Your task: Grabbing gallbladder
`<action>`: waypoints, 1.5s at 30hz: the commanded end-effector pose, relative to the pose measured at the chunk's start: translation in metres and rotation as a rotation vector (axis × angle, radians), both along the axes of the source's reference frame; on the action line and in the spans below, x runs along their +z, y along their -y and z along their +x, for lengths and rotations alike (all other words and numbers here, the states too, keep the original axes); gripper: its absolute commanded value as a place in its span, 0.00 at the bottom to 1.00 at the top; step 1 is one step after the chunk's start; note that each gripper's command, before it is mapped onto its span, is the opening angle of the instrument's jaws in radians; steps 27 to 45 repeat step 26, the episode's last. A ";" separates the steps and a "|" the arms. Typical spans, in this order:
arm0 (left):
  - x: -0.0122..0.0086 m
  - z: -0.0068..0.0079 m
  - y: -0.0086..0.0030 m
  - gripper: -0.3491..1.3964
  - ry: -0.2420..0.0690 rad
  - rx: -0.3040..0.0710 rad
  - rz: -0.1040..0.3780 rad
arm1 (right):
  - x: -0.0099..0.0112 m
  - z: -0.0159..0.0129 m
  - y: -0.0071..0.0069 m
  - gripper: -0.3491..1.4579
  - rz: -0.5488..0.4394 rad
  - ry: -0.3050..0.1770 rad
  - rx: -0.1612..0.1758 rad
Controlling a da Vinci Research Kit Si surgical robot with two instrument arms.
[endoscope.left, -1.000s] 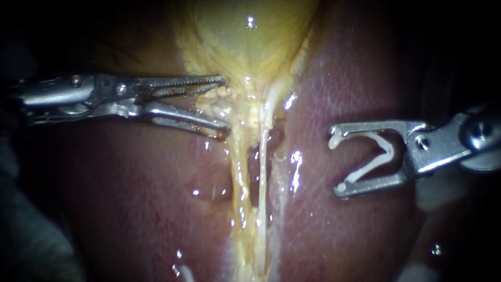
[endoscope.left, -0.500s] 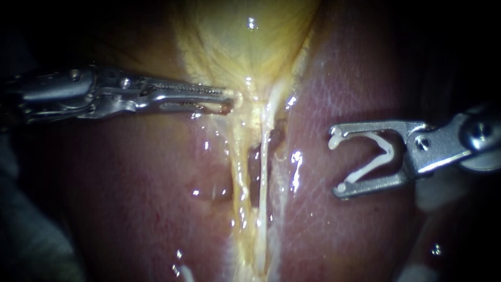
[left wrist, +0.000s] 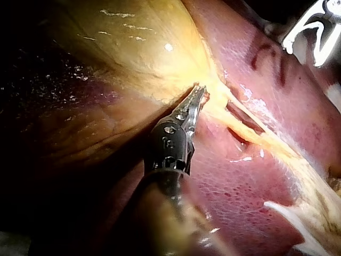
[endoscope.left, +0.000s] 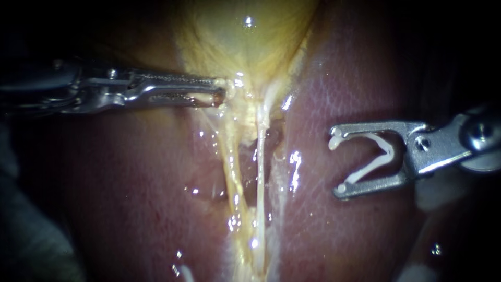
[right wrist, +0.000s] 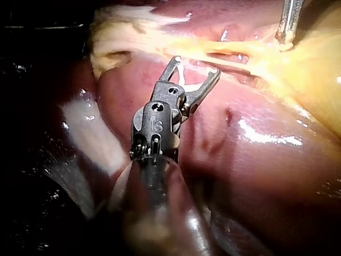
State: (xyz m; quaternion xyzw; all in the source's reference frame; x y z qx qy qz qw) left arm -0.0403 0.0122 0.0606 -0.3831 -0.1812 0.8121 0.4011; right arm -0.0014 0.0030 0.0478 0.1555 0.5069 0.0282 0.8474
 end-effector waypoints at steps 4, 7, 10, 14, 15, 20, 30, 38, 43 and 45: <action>-0.0031 0.0014 -0.0018 0.00 0.005 -0.028 -0.001 | 0.0000 0.0000 0.0000 0.47 0.000 0.000 0.000; -0.0050 0.0026 -0.0029 0.00 0.014 -0.053 0.001 | 0.0000 0.0000 0.0000 0.47 0.000 0.000 0.000; -0.0060 0.0034 -0.0034 0.00 0.017 -0.072 0.003 | 0.0000 0.0000 0.0000 0.47 0.000 0.000 0.000; -0.0060 0.0035 -0.0032 0.00 0.007 -0.092 0.006 | 0.0000 0.0000 0.0000 0.47 0.000 0.000 0.000; -0.0059 0.0035 -0.0032 0.00 0.005 -0.095 0.005 | 0.0000 0.0000 -0.0001 0.47 0.000 0.000 0.000; -0.0059 0.0034 -0.0032 0.00 0.001 -0.098 0.002 | 0.0000 0.0000 0.0000 0.47 0.000 0.000 0.000; -0.0058 0.0033 -0.0032 0.00 0.001 -0.099 0.005 | 0.0000 0.0000 0.0000 0.47 0.000 0.000 0.000; -0.0058 0.0033 -0.0032 0.00 0.001 -0.099 0.005 | 0.0000 0.0000 0.0000 0.47 0.000 0.000 0.000; -0.0058 0.0033 -0.0032 0.00 0.001 -0.099 0.005 | 0.0000 0.0000 0.0000 0.47 0.000 0.000 0.000; -0.0058 0.0033 -0.0032 0.00 0.001 -0.099 0.005 | 0.0000 0.0000 0.0000 0.47 0.000 0.000 0.000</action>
